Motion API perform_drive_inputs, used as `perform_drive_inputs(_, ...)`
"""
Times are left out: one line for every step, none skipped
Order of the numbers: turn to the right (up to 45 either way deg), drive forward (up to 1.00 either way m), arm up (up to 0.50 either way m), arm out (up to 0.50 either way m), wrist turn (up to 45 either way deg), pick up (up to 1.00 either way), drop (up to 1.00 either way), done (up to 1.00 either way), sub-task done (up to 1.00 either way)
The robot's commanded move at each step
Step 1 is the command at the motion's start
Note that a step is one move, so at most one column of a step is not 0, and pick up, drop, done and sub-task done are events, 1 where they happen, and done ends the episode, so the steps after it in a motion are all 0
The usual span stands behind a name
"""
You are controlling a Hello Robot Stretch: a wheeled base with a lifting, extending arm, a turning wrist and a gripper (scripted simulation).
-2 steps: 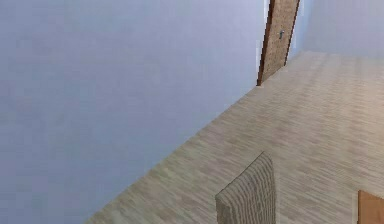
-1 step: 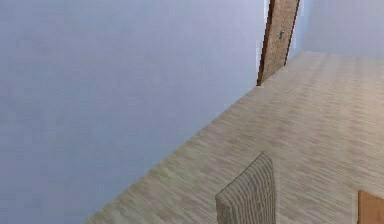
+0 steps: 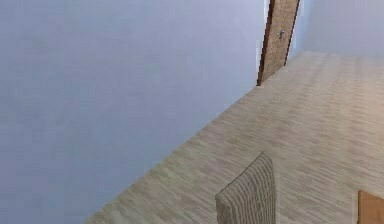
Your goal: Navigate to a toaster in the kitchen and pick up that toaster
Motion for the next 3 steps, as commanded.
perform_drive_inputs(0.0, 0.0, 0.0, 0.0, 45.0, 0.0, 0.0, 0.0, 0.0)
perform_drive_inputs(0.0, 0.0, 0.0, 0.0, 45.0, 0.0, 0.0, 0.0, 0.0)
perform_drive_inputs(0.0, 0.0, 0.0, 0.0, 45.0, 0.0, 0.0, 0.0, 0.0)
